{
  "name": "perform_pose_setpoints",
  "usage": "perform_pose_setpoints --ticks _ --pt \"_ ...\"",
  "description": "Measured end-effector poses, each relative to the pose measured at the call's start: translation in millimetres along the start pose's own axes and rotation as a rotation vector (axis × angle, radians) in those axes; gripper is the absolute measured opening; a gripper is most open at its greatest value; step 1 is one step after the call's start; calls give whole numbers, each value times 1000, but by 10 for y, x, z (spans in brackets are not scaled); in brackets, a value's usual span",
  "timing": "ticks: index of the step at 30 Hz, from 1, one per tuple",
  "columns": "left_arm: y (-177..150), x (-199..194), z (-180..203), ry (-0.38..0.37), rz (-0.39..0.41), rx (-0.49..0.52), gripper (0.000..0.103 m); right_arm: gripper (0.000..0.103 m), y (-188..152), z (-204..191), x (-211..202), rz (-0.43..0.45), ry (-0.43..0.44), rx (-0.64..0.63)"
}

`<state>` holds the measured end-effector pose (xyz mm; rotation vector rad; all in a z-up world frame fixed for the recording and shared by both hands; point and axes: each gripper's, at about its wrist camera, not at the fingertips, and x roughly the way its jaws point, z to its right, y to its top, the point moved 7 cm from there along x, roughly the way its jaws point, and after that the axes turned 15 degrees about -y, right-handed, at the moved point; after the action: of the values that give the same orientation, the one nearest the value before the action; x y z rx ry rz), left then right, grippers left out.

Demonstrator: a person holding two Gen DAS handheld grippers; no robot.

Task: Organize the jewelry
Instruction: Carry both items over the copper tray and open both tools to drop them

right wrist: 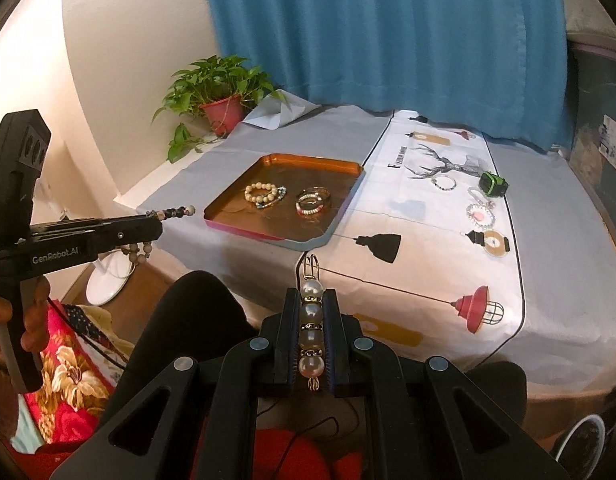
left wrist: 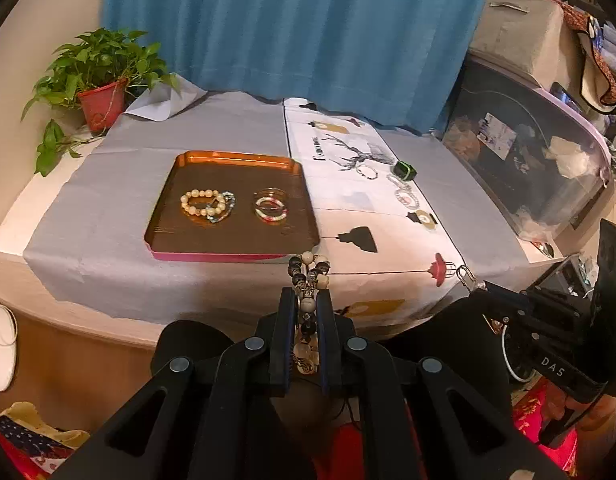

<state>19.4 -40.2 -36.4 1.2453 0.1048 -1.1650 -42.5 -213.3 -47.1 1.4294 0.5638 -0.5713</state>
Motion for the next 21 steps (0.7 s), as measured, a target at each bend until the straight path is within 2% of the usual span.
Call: perform_pose_setpoints --ticks 10,21 --pt "227 108 -370 53 7 -10 8 12 210 -141 358 -29 14 -13" --pt "639 494 -851 108 -2 -16 8 12 682 -454 1023 -41 48 -40"
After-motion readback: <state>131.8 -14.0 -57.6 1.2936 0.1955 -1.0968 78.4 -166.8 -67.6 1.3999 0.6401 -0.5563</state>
